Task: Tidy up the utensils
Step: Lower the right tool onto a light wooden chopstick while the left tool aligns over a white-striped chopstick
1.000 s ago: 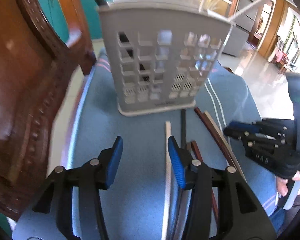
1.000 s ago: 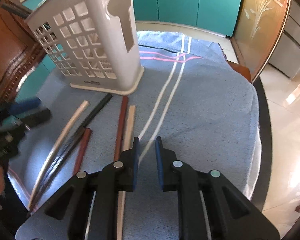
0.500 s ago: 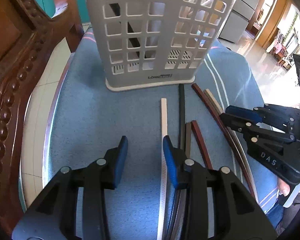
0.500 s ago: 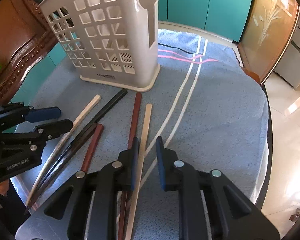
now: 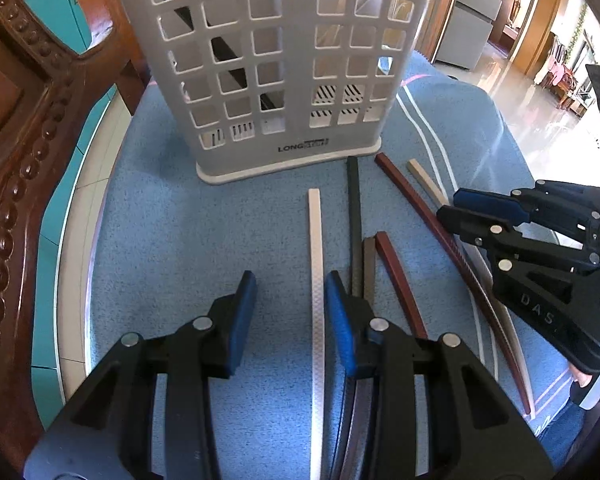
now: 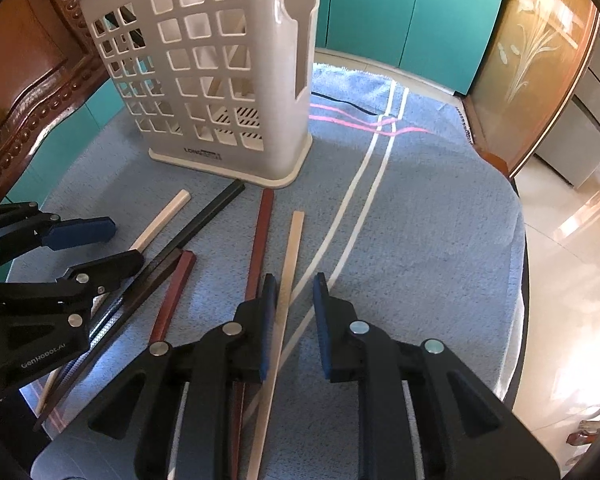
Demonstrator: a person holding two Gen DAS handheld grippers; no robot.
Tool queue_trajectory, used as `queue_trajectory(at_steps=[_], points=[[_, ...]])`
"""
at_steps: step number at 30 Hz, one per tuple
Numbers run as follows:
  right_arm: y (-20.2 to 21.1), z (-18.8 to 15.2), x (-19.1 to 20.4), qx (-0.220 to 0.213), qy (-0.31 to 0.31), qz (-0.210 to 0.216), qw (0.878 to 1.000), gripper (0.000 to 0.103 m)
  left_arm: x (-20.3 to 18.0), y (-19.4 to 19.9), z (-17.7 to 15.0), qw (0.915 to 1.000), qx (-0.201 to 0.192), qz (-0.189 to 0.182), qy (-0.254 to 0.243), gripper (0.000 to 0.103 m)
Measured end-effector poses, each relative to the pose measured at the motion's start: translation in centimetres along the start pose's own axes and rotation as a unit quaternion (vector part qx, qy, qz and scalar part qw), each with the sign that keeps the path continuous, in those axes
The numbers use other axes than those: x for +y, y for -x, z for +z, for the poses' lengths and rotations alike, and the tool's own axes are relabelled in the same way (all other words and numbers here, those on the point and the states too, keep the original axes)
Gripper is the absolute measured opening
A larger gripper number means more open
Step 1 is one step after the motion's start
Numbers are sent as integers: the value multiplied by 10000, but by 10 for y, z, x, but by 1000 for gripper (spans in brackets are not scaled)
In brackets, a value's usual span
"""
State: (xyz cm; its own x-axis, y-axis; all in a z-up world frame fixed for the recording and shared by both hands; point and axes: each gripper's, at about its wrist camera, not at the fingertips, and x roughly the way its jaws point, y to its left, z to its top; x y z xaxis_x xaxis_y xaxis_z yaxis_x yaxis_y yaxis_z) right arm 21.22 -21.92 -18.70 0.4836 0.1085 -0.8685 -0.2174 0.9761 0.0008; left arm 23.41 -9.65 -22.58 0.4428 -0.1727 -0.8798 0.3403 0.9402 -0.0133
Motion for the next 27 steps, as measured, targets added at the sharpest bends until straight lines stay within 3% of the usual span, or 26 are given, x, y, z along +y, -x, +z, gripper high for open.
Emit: queue_trajectory(at_steps=[4, 27], points=[[2, -2, 5, -51, 71, -82, 9999, 25, -3, -2, 1, 10000, -11, 42, 0, 40], [3, -4, 6, -90, 96, -110, 9999, 25, 8, -1, 2, 10000, 8, 67, 52, 47]])
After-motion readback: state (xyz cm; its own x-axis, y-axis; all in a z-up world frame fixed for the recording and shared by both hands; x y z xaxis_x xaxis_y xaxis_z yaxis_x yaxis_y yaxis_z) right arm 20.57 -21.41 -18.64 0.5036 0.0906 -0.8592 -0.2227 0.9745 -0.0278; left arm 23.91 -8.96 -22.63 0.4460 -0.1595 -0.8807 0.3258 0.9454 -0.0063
